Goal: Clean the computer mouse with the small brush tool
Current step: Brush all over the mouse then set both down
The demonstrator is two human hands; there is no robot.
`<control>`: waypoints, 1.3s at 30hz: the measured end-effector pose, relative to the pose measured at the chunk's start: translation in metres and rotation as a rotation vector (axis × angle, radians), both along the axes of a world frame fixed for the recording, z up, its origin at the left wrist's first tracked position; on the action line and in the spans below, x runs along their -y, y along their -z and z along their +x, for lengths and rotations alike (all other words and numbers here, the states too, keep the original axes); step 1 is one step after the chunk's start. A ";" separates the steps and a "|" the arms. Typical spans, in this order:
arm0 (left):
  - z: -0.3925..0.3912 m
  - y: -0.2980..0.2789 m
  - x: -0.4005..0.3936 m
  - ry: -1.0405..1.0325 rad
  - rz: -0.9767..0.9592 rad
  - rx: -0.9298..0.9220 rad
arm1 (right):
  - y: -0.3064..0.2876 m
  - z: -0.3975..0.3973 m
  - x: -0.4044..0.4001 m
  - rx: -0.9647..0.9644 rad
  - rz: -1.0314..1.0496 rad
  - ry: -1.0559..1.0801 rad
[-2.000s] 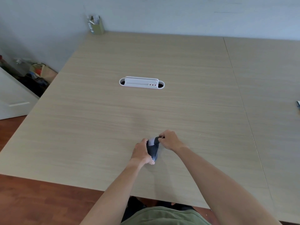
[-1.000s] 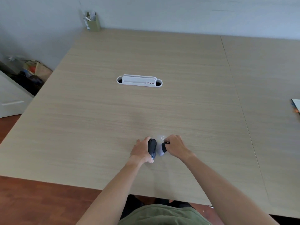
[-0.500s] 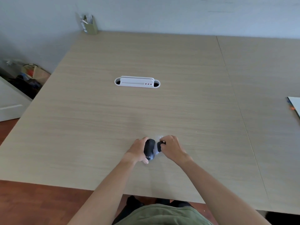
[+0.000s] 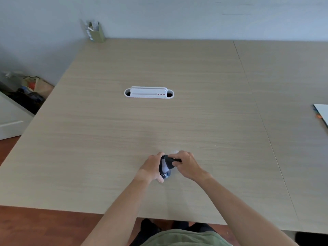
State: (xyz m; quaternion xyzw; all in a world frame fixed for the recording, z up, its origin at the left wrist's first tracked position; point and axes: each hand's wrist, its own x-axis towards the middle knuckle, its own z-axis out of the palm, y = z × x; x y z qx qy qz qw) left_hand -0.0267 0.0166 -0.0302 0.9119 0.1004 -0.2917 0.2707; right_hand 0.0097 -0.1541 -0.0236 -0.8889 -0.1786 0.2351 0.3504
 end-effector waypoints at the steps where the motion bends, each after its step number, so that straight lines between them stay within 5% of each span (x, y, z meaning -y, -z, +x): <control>1: 0.001 -0.001 0.000 -0.002 -0.003 -0.002 | 0.002 0.000 0.000 -0.001 -0.009 -0.021; 5: 0.001 -0.003 0.000 0.000 -0.002 0.003 | 0.005 0.014 0.010 0.141 -0.132 0.139; 11: -0.001 -0.004 0.002 -0.006 -0.018 0.013 | -0.004 0.010 0.001 -0.140 -0.005 -0.056; 17: 0.000 -0.001 0.002 -0.014 -0.013 0.015 | 0.002 0.017 0.004 0.146 -0.087 0.140; 23: 0.002 0.003 0.003 -0.006 -0.009 -0.013 | -0.004 0.018 -0.007 -0.186 -0.026 0.014; 29: 0.003 0.000 0.004 0.013 0.004 -0.037 | 0.003 0.023 0.001 0.039 0.004 0.262; 35: 0.002 0.000 0.011 -0.078 -0.052 0.014 | -0.004 0.015 -0.006 -0.163 0.009 0.071; 39: 0.005 -0.004 0.013 -0.064 -0.046 0.009 | -0.002 0.016 -0.004 -0.013 -0.071 0.209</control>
